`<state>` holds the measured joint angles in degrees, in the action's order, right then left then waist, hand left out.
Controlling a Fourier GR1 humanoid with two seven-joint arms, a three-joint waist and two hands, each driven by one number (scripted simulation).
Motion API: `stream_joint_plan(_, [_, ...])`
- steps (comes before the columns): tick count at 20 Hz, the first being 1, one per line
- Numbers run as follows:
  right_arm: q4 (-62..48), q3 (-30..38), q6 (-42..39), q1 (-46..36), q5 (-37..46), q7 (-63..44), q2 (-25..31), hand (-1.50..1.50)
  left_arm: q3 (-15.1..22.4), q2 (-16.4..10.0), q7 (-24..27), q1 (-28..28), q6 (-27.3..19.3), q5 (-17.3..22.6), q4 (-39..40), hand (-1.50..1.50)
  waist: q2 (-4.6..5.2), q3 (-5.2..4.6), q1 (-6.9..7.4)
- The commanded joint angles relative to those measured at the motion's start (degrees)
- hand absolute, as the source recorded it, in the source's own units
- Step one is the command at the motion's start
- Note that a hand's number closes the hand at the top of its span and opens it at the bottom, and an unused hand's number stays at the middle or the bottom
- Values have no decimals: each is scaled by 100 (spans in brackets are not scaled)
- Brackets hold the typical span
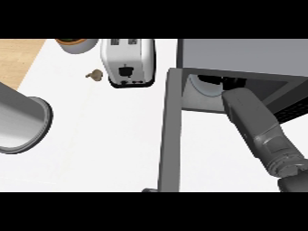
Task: Pick up the milk, place it into the microwave and close the microwave
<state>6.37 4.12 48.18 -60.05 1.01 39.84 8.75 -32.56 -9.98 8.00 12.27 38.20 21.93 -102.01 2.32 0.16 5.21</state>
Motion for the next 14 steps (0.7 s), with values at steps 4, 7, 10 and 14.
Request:
stream_joint_plan(4, [-121,131,101,164,-31,117,355,150,130,85,-10,-109,-54,-117,19,-150,28,7,34])
stream_joint_plan(7, [-218,69,25,191,51,106,472,150,98,-61,0,-264,-3,-124,311,-150,84,6,85])
stream_joint_plan(10, [-286,178,315,210,-29,-30,452,150,155,-24,-75,-195,-5,-120,141,-150,84,14,169])
stream_joint_plan(14, [-359,30,204,273,137,-26,603,150,267,90,-118,-367,-144,-174,178,-150,117,19,179])
